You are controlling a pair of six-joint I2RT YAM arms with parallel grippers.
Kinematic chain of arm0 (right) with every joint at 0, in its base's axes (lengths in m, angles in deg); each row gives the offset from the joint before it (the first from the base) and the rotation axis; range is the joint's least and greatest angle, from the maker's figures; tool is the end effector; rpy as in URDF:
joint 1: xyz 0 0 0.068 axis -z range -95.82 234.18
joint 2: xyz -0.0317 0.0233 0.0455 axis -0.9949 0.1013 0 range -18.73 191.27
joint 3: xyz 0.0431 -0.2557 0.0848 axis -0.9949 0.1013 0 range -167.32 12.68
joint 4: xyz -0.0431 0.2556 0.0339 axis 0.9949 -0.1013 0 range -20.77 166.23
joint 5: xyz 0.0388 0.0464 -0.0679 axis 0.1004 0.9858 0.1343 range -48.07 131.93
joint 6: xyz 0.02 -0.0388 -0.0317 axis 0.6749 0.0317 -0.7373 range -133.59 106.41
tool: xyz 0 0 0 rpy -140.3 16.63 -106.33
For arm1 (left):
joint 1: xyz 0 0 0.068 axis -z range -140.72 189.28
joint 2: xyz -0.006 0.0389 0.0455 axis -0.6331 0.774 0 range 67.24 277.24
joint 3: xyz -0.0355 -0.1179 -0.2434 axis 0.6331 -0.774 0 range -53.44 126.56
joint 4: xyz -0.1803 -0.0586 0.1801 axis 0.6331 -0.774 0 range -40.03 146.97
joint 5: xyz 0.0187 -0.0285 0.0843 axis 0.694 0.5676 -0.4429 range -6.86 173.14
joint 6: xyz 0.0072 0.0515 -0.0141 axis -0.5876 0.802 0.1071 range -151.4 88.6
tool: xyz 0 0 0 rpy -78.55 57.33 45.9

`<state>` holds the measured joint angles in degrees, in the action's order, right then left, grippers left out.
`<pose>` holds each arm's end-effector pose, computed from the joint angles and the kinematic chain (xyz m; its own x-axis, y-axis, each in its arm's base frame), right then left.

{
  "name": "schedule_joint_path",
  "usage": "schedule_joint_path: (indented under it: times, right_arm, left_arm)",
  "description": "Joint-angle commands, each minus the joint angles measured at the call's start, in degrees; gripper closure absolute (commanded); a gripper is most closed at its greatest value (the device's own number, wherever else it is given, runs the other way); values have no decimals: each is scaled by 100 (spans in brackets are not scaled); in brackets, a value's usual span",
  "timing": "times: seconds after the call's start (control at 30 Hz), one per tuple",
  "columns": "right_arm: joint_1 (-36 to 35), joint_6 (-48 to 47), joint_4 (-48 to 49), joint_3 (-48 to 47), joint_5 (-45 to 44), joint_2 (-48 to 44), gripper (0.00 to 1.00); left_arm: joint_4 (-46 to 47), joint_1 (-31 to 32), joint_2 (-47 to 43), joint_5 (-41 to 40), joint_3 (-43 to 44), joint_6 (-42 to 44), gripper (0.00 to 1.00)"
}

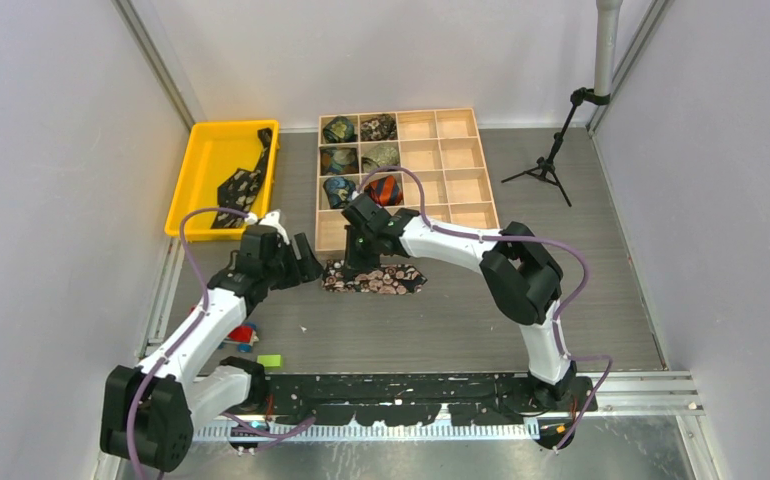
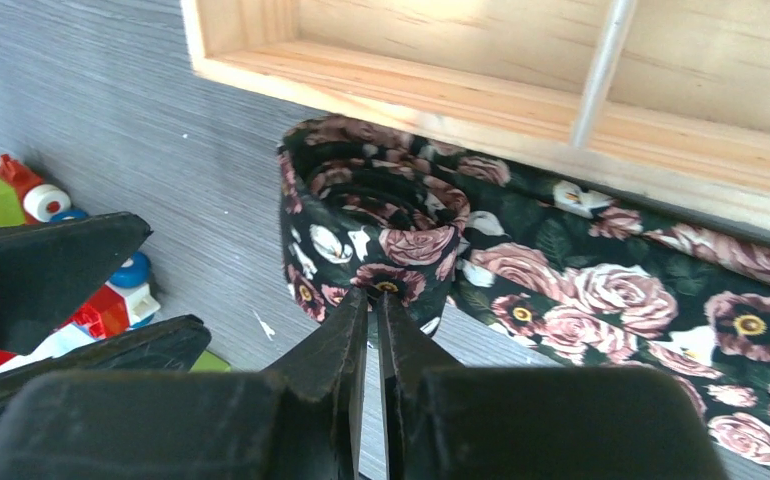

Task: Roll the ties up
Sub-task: Roll the tie at the center of the board.

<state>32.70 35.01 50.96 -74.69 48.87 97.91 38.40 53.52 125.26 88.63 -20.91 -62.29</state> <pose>0.2737 0.3508 0.1930 -0.9508 0.0011 -0.3098 -0.1620 0.8506 0.5002 0.1987 -0.0539 0.2101 -0.7383 -0.3400 -0.5825 -0.0787 0.9012 -0.4262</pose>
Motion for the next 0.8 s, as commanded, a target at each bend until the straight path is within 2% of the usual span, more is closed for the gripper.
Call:
schedule_joint_path:
  times: [0.0,0.13,0.33,0.53,0.77]
  right_arm:
    - [87,-118,136,152,-10,-112,86]
    - [169,-123,222,306,16,-163,86]
    - [234,-123,288,423,62,-167,86]
    - [280,-105,378,551,111,-187,86]
    - [289,-71,475,690,132,-205,86]
  left_arm:
    - [683,-29,180,439,-48,76,26]
    - [848,-35,515,753,10,66,20]
    - [1172,-62,1072,1237,91,67,16]
    - [1510,-70,1479,1609,116,-44,17]
    - [1814,-70,2050,1972,100,-179,24]
